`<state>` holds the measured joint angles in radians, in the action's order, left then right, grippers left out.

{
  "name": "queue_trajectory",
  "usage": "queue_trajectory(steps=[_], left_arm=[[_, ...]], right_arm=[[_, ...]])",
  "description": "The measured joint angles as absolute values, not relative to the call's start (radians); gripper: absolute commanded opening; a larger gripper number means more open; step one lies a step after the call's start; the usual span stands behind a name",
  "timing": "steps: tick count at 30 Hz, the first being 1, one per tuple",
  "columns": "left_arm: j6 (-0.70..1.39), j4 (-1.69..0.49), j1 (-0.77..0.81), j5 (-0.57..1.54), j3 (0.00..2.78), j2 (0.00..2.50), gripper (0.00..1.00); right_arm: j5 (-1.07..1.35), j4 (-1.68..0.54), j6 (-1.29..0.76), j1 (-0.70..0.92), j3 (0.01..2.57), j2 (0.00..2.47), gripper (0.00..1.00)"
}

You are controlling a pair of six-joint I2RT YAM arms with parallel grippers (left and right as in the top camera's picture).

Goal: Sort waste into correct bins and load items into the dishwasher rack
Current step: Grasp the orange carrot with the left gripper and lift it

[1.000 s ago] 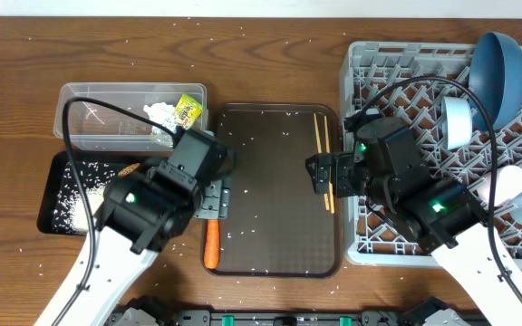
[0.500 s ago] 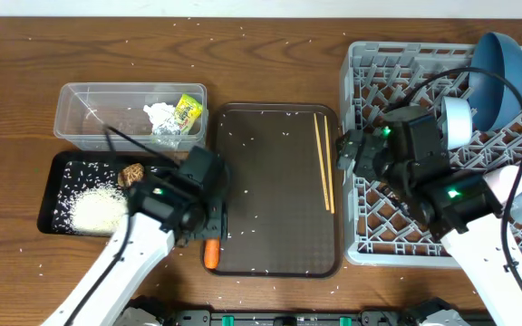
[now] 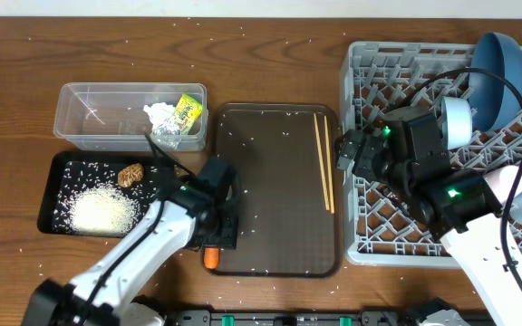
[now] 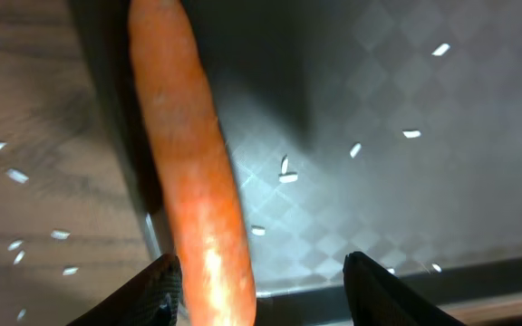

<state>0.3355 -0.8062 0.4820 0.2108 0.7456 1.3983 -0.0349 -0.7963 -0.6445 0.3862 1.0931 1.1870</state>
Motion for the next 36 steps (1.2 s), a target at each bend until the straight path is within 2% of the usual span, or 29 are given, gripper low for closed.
queue_trajectory(steps=[3,11,16,22,25,31,34,36], left_arm=[[0.336,-0.786,0.482,0.206,0.746,1.452,0.58],[0.336,-0.762,0.483,0.213,0.748,1.559,0.4],[0.34,-0.77,0.483,0.212,0.748,1.555,0.39],[0.34,-0.904,0.472,0.21,0.807,1.448,0.39],[0.344,-0.944,0.428,0.199,0.878,1.357,0.36],[0.347,-0.974,0.302,0.173,0.905,1.223,0.37],[0.339,-0.979,0.321,0.186,0.899,1.217,0.38],[0.339,-0.96,0.359,0.194,0.867,1.226,0.43]], right_arm=[[-0.038,-0.797,-0.645,0.386,1.093,1.19,0.99],[-0.041,-0.797,-0.645,0.386,1.093,1.191,0.99],[-0.041,-0.797,-0.645,0.386,1.093,1.191,0.99],[-0.041,-0.797,-0.645,0.386,1.093,1.191,0.99],[-0.041,-0.797,-0.645,0.386,1.093,1.191,0.99],[-0.041,-0.799,-0.645,0.386,1.093,1.191,0.99],[-0.041,-0.799,-0.645,0.386,1.093,1.191,0.99],[-0.041,-0.799,-0.645,0.386,1.093,1.191,0.99]])
